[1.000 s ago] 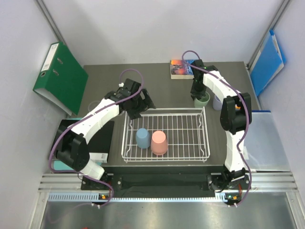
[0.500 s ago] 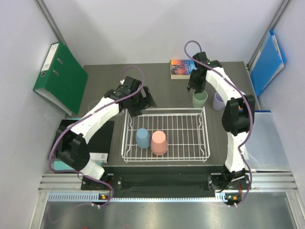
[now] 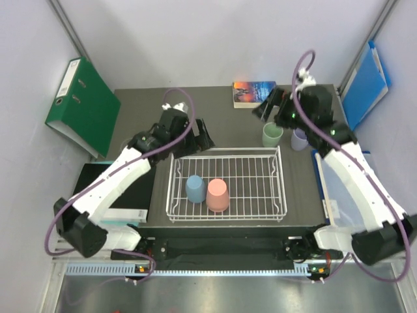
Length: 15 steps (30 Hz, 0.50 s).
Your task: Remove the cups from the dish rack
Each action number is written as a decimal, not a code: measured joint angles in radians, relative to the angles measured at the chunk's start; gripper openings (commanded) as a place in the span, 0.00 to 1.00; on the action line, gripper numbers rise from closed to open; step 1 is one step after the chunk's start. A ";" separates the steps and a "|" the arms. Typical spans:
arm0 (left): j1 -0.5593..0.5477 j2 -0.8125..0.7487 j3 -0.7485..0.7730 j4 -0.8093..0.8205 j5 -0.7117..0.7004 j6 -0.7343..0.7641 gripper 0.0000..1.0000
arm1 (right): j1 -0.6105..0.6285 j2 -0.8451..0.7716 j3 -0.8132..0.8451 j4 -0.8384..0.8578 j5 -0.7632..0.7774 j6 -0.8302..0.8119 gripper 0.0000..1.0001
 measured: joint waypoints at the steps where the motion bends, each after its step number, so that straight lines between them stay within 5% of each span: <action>1: -0.038 -0.027 -0.002 -0.004 -0.024 0.024 0.99 | 0.026 -0.051 -0.066 0.021 0.004 -0.006 1.00; 7: -0.293 -0.154 -0.002 -0.064 -0.133 0.121 0.99 | 0.153 -0.181 -0.314 0.050 0.020 -0.014 1.00; 15: -0.457 -0.171 -0.026 -0.154 -0.253 0.112 0.99 | 0.202 -0.185 -0.347 0.072 0.053 0.006 1.00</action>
